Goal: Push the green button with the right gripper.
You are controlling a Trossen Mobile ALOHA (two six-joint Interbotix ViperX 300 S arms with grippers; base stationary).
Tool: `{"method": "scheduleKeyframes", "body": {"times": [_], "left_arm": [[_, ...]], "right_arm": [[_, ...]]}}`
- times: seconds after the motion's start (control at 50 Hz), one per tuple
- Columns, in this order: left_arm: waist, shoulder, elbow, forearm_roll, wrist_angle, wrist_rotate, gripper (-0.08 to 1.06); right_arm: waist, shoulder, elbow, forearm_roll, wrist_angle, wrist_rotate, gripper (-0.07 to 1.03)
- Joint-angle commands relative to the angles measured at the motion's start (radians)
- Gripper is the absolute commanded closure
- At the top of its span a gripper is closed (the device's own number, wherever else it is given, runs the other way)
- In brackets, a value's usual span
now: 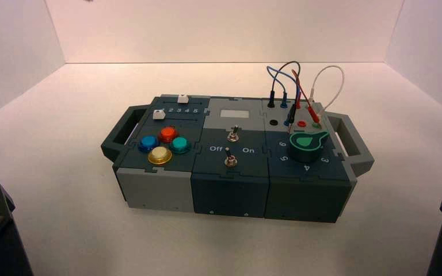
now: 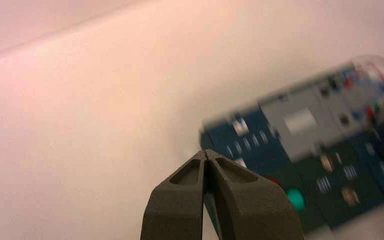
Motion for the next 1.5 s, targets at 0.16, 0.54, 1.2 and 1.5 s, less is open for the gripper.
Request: {"method": "scheduleKeyframes", "body": {"times": [0.16,0.54,1.2,1.5], "left_arm": [[-0.086,-0.017,-0.028,-0.009,0.094,0.002,1.01],[-0.095,-0.018,0.017,0.002,0.074,0.005,1.01],[-0.095,-0.009,0.023,0.005,0.061,0.006,1.01],[-0.095,-0.009,0.023,0.005,0.063,0.006,1.01]], "right_arm": [[0.121,0.104,-0.077,0.012,0.092,0.002,0.98],[0.299,0.293,-0.183,0.074,0.164,0.002,0.99],[0.463,0.666,-0.333,0.138,0.202,0.002,0.99],[0.494,0.778,-0.391,0.163,0.218,-0.003,0.99]]}}
